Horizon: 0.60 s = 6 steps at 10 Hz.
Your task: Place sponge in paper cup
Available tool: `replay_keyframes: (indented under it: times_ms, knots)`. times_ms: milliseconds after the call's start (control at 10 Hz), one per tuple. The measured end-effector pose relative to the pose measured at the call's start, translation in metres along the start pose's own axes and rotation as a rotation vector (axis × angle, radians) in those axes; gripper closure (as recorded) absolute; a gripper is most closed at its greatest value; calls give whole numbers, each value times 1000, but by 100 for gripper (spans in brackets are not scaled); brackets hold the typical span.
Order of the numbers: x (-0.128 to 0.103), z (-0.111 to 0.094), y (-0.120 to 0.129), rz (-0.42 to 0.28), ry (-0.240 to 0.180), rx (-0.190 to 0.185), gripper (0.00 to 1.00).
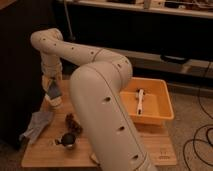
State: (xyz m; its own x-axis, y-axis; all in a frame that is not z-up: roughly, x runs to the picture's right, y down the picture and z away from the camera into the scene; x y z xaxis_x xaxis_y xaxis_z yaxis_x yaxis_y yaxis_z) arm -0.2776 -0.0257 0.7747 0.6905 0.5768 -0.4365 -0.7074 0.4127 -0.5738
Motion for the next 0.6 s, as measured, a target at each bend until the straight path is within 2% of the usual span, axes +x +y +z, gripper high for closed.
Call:
replay_keyframes:
  times_ms: [600]
  knots:
    - [-7, 13, -1, 4, 16, 43, 100]
